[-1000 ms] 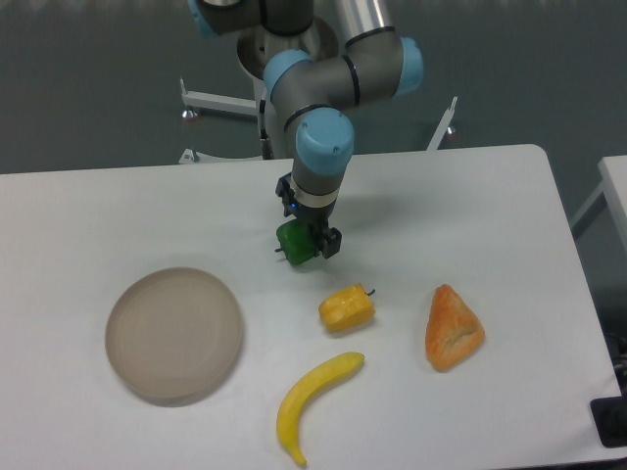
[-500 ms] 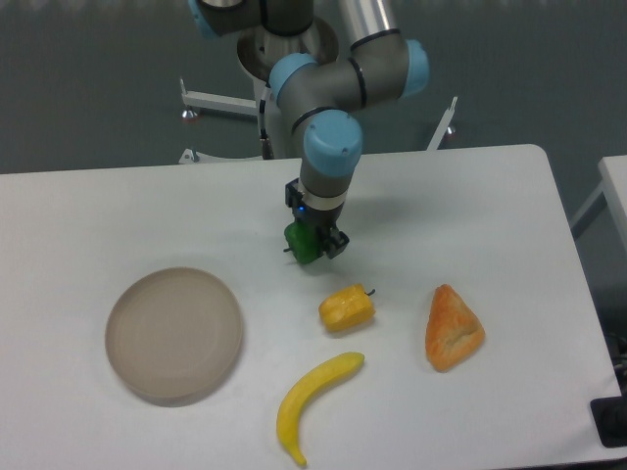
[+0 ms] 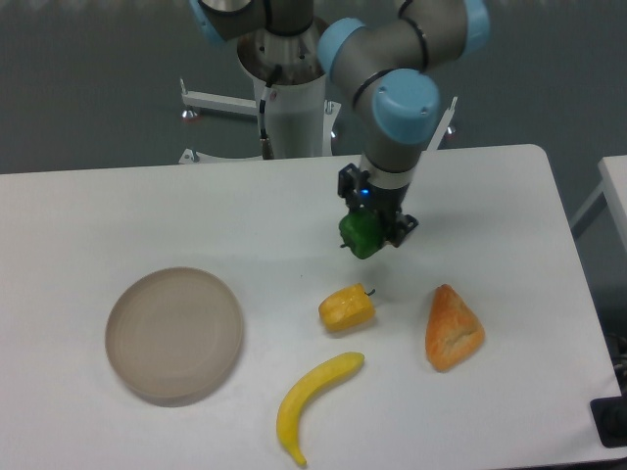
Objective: Pick up the green pepper from the table
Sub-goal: 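Lift the held green pepper up and carry it toward the orange wedge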
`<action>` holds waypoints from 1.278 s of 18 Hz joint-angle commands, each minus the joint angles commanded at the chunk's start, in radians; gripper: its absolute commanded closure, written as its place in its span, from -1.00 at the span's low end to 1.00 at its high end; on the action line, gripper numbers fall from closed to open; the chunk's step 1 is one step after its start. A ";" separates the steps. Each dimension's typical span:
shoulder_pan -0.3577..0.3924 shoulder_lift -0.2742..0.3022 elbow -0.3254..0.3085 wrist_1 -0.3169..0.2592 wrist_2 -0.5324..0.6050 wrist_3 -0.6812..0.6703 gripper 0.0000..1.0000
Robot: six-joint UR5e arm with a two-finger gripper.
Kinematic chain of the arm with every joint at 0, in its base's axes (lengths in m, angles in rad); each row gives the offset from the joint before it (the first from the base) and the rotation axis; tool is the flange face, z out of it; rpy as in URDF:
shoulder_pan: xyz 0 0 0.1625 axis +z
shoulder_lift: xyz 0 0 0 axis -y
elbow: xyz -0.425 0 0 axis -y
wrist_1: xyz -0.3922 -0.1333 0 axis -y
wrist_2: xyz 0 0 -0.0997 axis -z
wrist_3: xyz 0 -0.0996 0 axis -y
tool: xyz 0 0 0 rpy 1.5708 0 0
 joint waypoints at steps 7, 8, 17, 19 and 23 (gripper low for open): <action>-0.034 0.000 0.011 -0.003 0.008 0.030 0.55; -0.050 0.001 0.022 -0.008 0.024 0.085 0.55; -0.060 -0.038 0.031 0.052 0.058 0.175 0.55; -0.037 -0.043 0.032 0.057 0.054 0.175 0.56; 0.011 -0.046 0.037 0.087 0.035 0.176 0.55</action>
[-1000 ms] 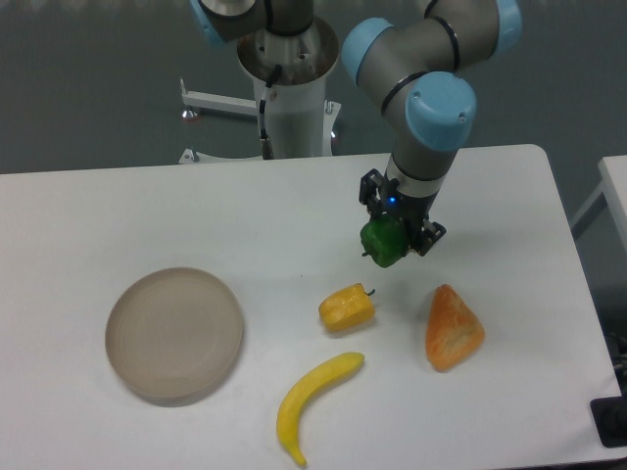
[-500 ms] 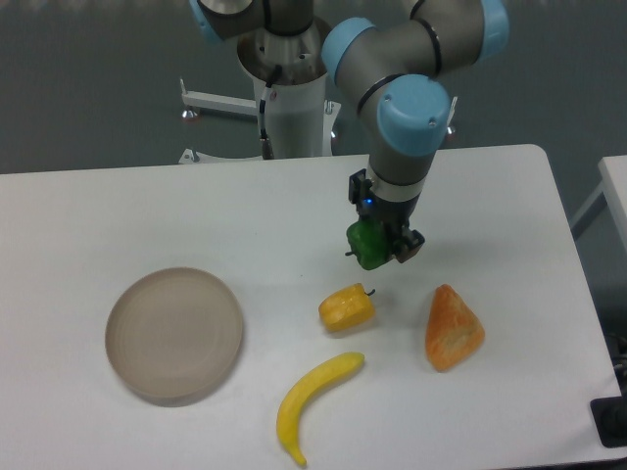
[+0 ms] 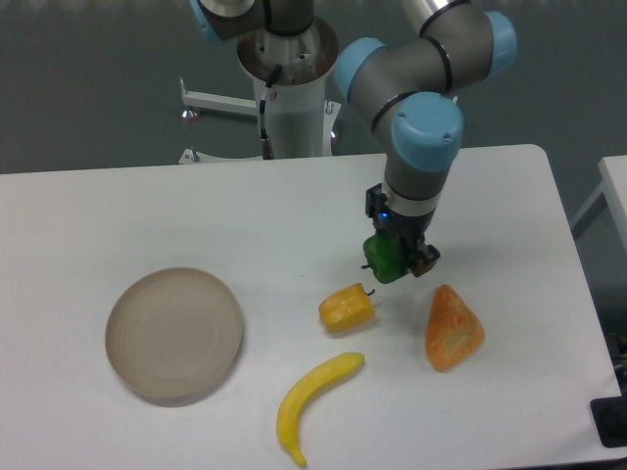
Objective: Pick up the green pepper from the table
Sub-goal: 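Lift the held green pepper up and carry it toward the orange wedge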
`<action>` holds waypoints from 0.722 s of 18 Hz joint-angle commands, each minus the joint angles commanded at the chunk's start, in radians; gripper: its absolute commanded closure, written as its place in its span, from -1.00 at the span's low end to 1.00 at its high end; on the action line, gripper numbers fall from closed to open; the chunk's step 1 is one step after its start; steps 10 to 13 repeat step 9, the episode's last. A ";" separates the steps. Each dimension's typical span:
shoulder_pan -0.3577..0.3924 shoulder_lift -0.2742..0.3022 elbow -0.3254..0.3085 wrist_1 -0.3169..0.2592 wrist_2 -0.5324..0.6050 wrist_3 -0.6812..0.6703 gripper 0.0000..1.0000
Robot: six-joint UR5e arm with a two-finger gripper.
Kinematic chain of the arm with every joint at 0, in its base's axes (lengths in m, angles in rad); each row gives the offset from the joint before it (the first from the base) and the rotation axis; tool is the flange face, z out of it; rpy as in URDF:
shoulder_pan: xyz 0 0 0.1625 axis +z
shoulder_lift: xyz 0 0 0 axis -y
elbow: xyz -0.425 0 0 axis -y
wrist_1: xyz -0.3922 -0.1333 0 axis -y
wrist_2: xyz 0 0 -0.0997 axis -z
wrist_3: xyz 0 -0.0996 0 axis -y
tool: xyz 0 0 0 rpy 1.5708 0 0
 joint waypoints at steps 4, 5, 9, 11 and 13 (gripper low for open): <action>-0.005 0.009 -0.011 -0.002 0.005 0.000 0.55; -0.009 0.009 -0.011 -0.002 0.005 -0.002 0.55; -0.021 0.008 -0.014 -0.002 0.014 -0.009 0.55; -0.021 0.008 -0.014 -0.002 0.014 -0.009 0.55; -0.021 0.008 -0.014 -0.002 0.014 -0.009 0.55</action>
